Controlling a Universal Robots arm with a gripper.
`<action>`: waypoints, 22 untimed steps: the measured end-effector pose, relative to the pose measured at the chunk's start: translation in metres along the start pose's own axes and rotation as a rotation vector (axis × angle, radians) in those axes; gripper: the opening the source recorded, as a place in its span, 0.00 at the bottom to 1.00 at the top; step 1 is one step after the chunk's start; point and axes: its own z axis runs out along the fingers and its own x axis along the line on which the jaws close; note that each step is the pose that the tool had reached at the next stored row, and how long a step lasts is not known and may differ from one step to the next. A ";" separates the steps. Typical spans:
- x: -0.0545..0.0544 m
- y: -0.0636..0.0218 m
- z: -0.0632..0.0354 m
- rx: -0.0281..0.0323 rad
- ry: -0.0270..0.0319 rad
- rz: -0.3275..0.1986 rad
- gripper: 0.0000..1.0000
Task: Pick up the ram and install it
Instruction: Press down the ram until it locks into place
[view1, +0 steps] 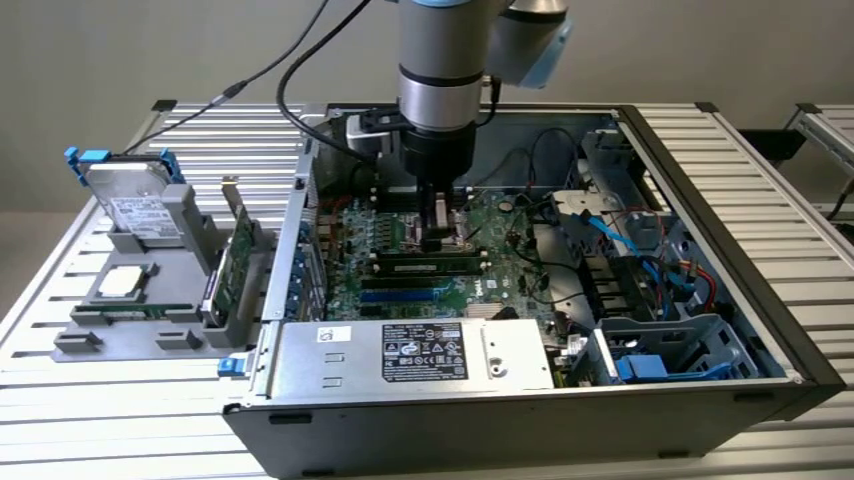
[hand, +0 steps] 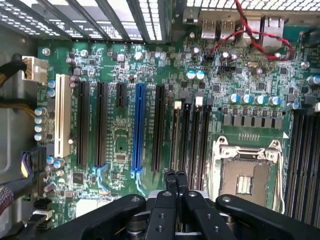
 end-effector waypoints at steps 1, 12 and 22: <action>0.000 -0.0032 -0.0004 -0.0012 0.0000 0.000 0.10; 0.001 -0.0117 -0.0011 -0.0087 0.0003 0.000 0.10; 0.001 -0.0117 -0.0010 -0.0144 0.0000 -0.001 0.10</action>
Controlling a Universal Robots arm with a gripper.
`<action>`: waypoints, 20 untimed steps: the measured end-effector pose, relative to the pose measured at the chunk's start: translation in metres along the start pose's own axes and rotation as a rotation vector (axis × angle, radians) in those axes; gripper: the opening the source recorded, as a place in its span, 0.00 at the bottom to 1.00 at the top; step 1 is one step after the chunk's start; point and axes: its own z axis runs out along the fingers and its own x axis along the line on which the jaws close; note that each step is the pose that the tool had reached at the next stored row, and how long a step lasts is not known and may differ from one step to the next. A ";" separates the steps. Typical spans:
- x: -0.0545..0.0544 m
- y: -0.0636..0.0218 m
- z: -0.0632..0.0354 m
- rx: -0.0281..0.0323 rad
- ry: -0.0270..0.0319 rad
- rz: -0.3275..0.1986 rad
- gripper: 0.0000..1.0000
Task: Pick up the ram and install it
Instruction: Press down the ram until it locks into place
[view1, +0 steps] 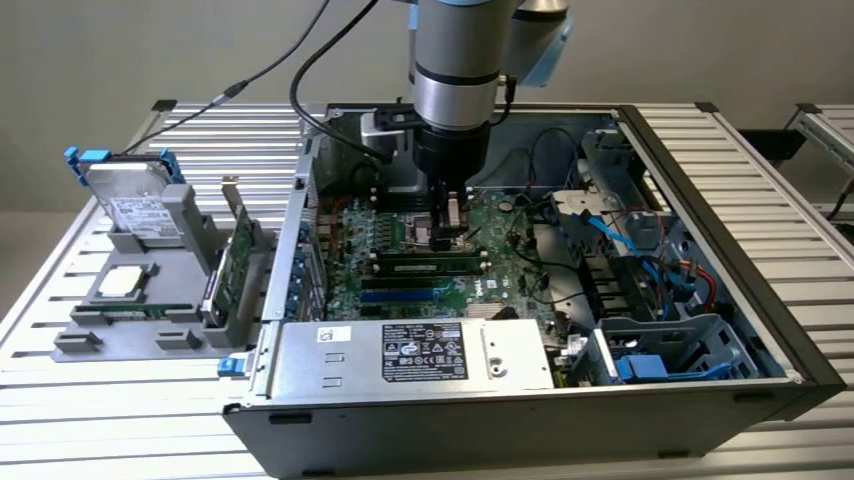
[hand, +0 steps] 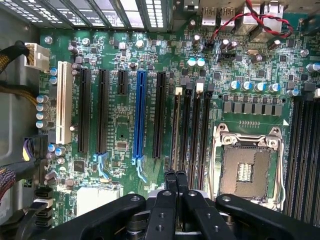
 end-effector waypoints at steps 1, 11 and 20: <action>0.000 0.0000 0.0000 -0.0006 0.0000 0.000 0.10; 0.000 0.0000 0.0002 -0.0065 -0.0020 0.096 0.10; 0.000 0.0000 0.0003 -0.0136 -0.0046 0.247 0.10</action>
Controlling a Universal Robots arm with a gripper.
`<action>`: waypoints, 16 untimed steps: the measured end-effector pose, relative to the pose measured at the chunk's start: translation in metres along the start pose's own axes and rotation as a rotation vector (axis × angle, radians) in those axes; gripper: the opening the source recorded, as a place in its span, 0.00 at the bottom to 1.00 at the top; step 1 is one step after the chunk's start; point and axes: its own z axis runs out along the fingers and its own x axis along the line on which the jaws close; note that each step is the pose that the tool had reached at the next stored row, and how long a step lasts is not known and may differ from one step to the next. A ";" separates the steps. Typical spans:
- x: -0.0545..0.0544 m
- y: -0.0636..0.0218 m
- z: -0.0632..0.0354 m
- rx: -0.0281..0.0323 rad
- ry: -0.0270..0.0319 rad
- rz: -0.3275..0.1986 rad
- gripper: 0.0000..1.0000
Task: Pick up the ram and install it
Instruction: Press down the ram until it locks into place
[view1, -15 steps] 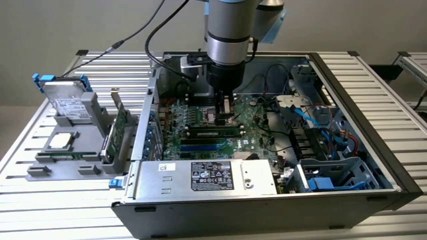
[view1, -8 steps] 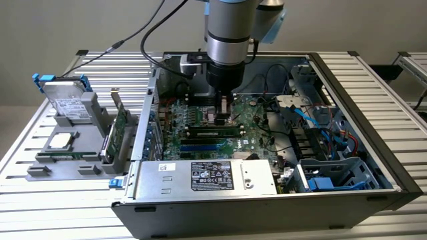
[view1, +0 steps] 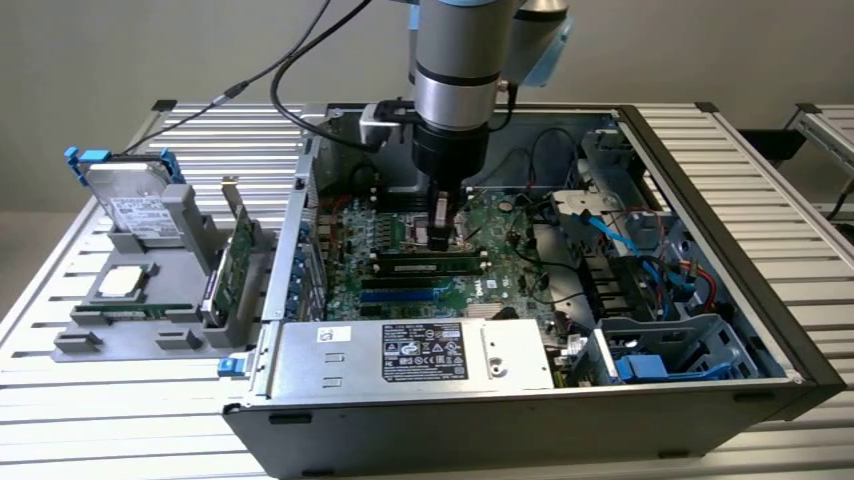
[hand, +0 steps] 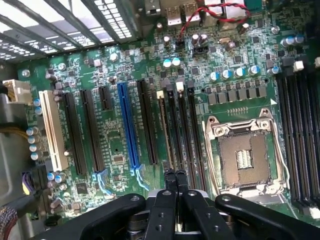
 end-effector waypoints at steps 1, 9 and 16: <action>0.000 0.0000 0.0000 -0.0008 -0.0003 0.017 0.10; 0.000 0.0000 0.0004 -0.0073 -0.0030 0.156 0.10; 0.000 0.0000 0.0008 -0.0129 -0.0054 0.277 0.10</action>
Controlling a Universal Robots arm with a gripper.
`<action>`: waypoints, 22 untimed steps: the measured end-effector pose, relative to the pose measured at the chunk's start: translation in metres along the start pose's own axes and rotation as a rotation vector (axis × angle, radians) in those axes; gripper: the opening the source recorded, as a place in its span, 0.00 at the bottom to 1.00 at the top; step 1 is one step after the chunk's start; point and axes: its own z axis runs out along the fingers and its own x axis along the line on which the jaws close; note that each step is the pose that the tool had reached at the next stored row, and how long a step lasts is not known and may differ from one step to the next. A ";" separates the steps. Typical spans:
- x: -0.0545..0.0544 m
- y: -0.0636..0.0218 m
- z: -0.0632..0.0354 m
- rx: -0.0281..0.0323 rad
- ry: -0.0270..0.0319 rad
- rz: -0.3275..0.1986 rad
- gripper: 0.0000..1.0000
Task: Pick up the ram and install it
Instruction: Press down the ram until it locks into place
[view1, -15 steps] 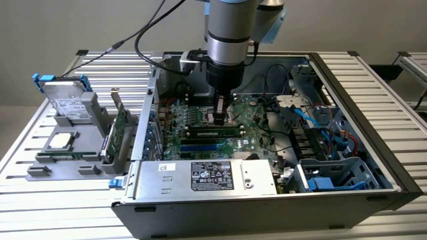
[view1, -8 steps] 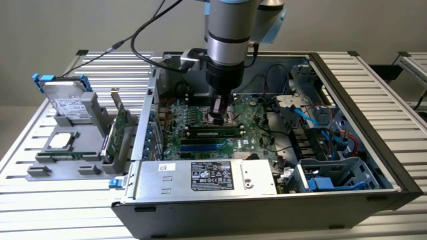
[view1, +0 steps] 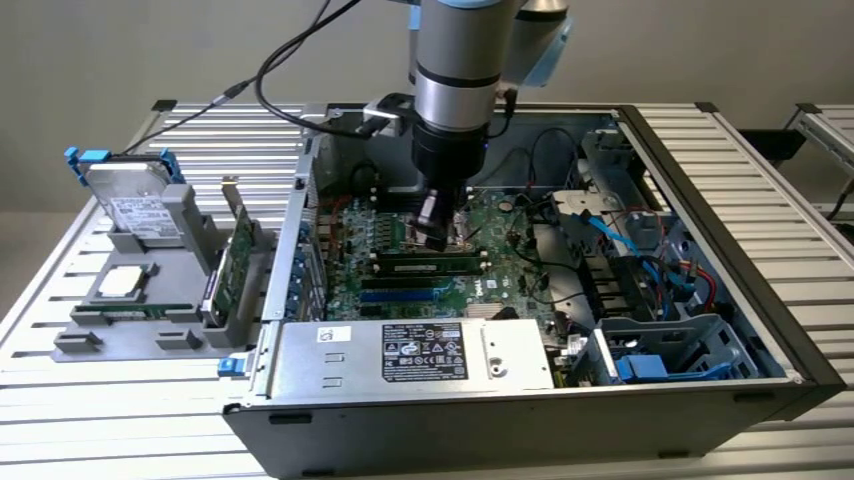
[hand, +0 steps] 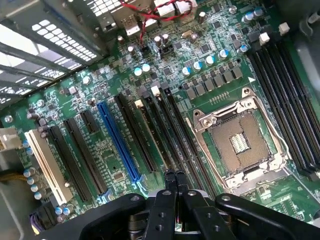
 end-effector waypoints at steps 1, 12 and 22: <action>0.000 0.0000 0.0001 -0.0008 -0.0003 0.018 0.10; 0.000 0.0000 0.0022 -0.0092 -0.0035 0.201 0.10; 0.000 -0.0001 0.0050 -0.0156 -0.0052 0.353 0.10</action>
